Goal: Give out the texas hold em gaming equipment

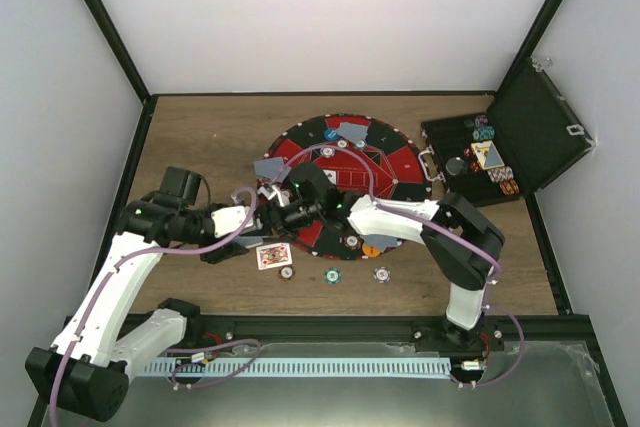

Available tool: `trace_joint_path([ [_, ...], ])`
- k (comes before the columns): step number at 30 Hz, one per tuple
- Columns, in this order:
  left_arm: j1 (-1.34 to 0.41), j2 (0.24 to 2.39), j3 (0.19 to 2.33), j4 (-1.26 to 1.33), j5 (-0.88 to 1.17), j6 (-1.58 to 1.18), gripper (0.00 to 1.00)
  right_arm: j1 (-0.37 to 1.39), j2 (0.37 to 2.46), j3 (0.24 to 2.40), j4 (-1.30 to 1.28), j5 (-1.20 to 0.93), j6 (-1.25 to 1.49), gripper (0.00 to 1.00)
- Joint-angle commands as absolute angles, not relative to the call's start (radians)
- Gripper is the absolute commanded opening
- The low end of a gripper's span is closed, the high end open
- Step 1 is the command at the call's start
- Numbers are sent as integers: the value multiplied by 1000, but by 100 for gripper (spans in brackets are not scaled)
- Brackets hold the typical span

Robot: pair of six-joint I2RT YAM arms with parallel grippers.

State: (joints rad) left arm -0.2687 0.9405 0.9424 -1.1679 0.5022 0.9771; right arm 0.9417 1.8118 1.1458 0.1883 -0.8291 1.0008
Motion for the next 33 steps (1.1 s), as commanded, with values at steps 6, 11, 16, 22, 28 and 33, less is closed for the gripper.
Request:
trace_joint_path([
  [6, -268, 933, 977, -1169, 531, 1000, 4, 882, 1757, 1049, 167, -794, 979, 66],
  [11, -268, 938, 976, -1166, 534, 999, 4, 872, 1709, 1016, 223, -817, 1008, 54],
  [16, -268, 943, 980, -1163, 535, 997, 4, 871, 1698, 1038, 220, -820, 1010, 48],
  [22, -268, 941, 974, -1163, 531, 1001, 4, 893, 1712, 1066, 231, -823, 1020, 58],
  [28, -268, 941, 968, -1158, 532, 1001, 4, 920, 1758, 1111, 253, -848, 1036, 59],
  [33, -268, 937, 965, -1158, 527, 1002, 4, 910, 1765, 1111, 247, -843, 1038, 59],
])
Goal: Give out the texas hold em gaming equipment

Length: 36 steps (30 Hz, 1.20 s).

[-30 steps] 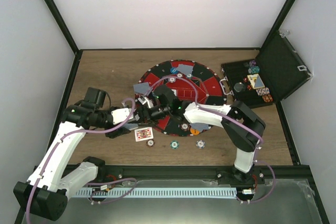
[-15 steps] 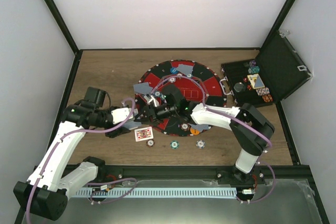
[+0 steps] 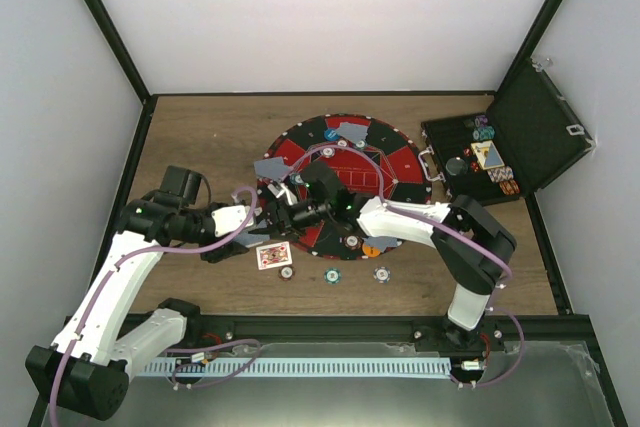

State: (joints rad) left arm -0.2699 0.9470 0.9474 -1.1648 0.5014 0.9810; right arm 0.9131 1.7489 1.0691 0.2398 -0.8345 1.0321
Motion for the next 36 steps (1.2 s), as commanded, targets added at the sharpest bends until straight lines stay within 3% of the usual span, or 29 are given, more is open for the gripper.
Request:
trace_joint_path([
  [1, -268, 936, 965, -1159, 525, 1003, 4, 904, 1767, 1110, 234, -839, 1036, 58],
  [15, -268, 943, 963, -1154, 534, 1000, 4, 851, 1663, 1040, 180, -808, 994, 18],
  [23, -268, 937, 958, -1157, 526, 1002, 4, 846, 1604, 1048, 102, -779, 948, 3],
  [36, -268, 942, 952, -1154, 518, 998, 4, 773, 1524, 1084, -59, -770, 842, 1],
])
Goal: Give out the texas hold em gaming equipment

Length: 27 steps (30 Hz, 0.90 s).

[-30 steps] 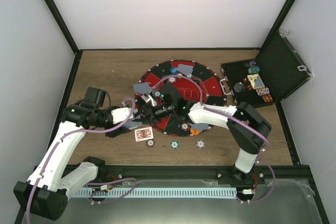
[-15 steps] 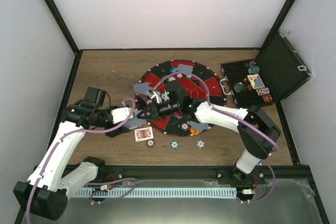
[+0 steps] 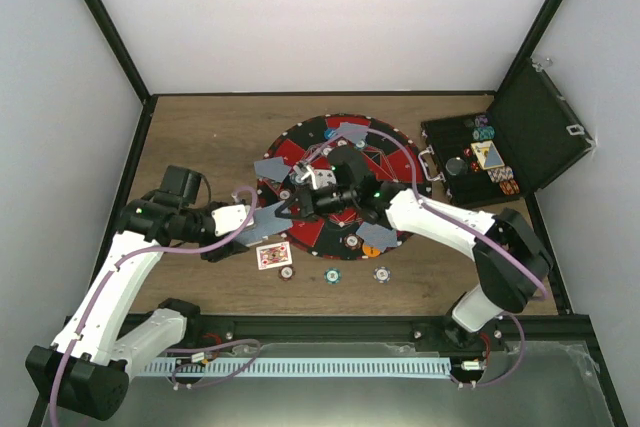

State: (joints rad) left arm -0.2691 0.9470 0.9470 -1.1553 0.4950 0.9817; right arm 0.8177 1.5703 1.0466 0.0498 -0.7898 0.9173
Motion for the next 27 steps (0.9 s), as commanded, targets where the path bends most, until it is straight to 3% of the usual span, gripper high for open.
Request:
trace_joint_path([
  [1, -268, 942, 952, -1155, 518, 997, 4, 757, 1515, 1095, -84, -770, 820, 1],
  [8, -268, 940, 951, -1155, 520, 995, 4, 627, 1501, 1212, -345, -644, 593, 1],
  [16, -269, 941, 951, -1159, 513, 990, 4, 626, 1629, 1388, -510, 6, 274, 1],
  [21, -268, 958, 948, -1160, 509, 976, 4, 680, 1775, 1464, -471, 454, 89, 1],
  [27, -268, 958, 950, -1163, 505, 970, 4, 736, 1899, 1430, -218, 715, -202, 1],
])
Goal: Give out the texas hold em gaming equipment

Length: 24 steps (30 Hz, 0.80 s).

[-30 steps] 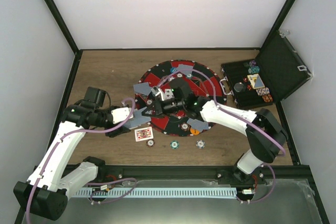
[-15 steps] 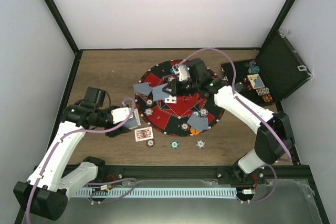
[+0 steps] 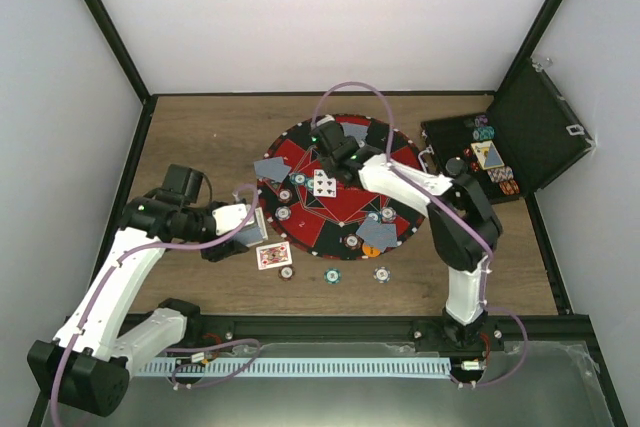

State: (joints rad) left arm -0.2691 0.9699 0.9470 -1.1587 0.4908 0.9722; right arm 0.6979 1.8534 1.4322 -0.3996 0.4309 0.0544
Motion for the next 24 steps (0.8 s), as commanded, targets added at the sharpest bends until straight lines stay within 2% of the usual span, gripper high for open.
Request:
trace_joint_path([
  [1, -268, 954, 950, -1161, 507, 969, 4, 741, 1914, 1421, -172, 724, -252, 1],
  [9, -268, 956, 956, -1169, 512, 969, 4, 751, 1978, 1335, 38, 708, -446, 1],
  [24, -268, 956, 987, -1182, 521, 963, 4, 771, 2021, 1208, 128, 680, -496, 1],
])
